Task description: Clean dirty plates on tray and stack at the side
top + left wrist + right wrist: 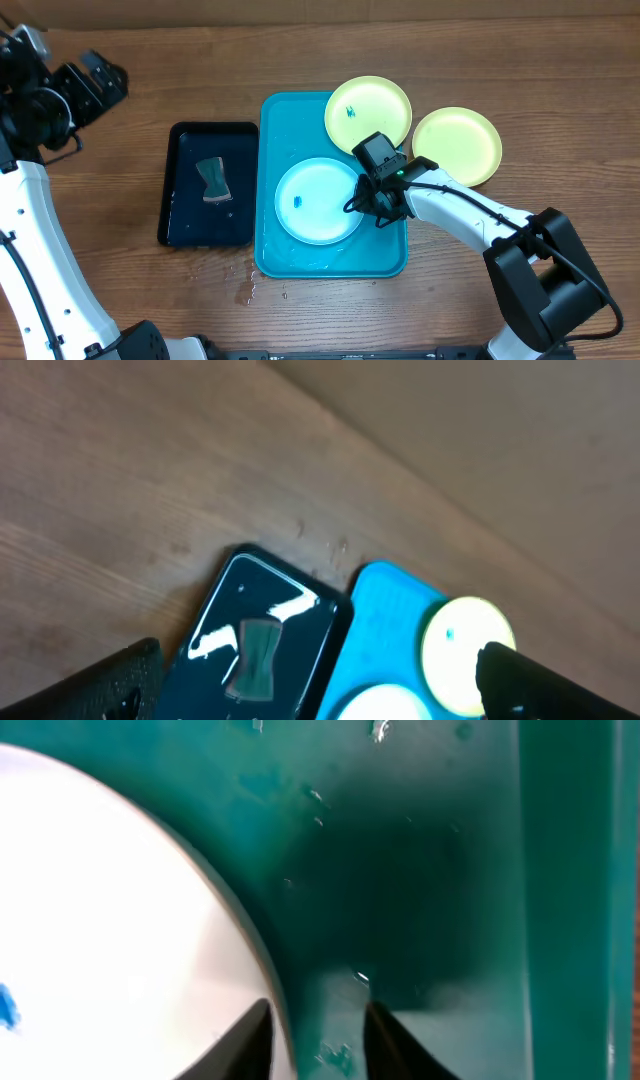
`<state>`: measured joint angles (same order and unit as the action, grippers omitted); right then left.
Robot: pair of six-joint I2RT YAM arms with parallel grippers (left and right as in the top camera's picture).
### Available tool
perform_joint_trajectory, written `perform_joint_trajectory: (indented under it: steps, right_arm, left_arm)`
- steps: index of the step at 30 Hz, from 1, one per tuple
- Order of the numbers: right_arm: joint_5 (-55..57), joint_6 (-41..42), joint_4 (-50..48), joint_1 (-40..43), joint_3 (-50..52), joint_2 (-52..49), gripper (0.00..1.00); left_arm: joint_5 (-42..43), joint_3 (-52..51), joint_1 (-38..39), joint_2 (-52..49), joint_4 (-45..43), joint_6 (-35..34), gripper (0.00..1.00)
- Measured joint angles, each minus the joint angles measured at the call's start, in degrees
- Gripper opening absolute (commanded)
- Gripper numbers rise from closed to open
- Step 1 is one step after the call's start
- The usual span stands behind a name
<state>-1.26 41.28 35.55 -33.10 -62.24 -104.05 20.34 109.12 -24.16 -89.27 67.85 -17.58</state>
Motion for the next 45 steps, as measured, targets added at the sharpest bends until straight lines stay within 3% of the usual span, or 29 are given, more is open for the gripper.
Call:
perform_joint_trajectory:
  steps: [6,8,9,10,11,15,19,21,22,23,24,25,27,33,37,45]
  right_arm:
    - [-0.04,-3.04,-0.61,0.0,0.0,0.0,0.11]
    - [-0.02,-3.63,-1.01,0.0,0.0,0.0,0.11]
    - [-0.07,-3.76,-1.11,0.0,0.0,0.0,0.12]
    - [-0.07,-3.85,-1.14,0.0,0.0,0.0,0.28]
    - [-0.07,-3.91,-1.18,0.0,0.0,0.0,0.32]
    - [-1.36,-3.74,-1.25,0.0,0.0,0.0,0.37]
    - [-2.08,-3.8,-0.9,0.0,0.0,0.0,0.38]
    - [-2.38,-3.8,-0.7,0.0,0.0,0.0,0.38]
    - [-2.4,-3.8,-0.55,0.0,0.0,0.0,0.38]
    - [-2.45,-3.8,-0.42,0.0,0.0,0.0,0.38]
    - [-2.49,-3.78,-0.39,0.0,0.0,0.0,0.38]
    - [-2.62,-3.78,-0.37,0.0,0.0,0.0,0.38]
    - [-2.8,-3.78,-0.42,0.0,0.0,0.0,0.38]
    - [-2.82,-3.8,-0.63,0.0,0.0,0.0,0.38]
    - [-2.8,-3.78,-0.61,0.0,0.0,0.0,0.38]
    - [-2.82,-3.78,-0.63,0.0,0.0,0.0,0.38]
  left_arm:
    - [1.18,0.0,0.0,0.0,0.72,-2.03,1.0]
    - [2.86,-0.04,0.26,0.0,3.13,-1.99,1.0]
    - [3.39,-0.31,0.76,0.0,4.63,-1.75,1.0]
    - [3.5,-0.61,1.29,0.0,5.49,-1.42,0.99]
    - [3.23,-1.73,2.8,0.0,7.32,-0.59,0.98]
    - [-2.05,-8.39,9.62,-0.04,6.38,0.37,1.0]
    - [-6.25,-16.59,16.04,-1.57,-0.13,1.07,1.0]
    - [-7.28,-19.37,17.55,-2.54,-3.06,1.2,0.88]
    - [-7.74,-20.55,18.14,-3.04,-4.74,1.33,0.77]
    - [-8.2,-21.14,18.47,-3.54,-5.51,1.57,0.55]
    - [-8.9,-21.81,18.95,-4.24,-6.47,1.49,0.39]
    - [-10.23,-22.12,19.26,-5.25,-6.69,1.79,0.33]
    - [-11.96,-22.16,19.32,-6.73,-6.88,1.62,0.31]
    - [-14.86,-22.21,19.32,-15.34,-7.58,1.88,0.38]
    - [-15.28,-22.32,19.32,-21.59,-7.02,1.97,0.29]
    - [-15.52,-22.62,19.32,-27.43,-6.19,2.73,0.27]
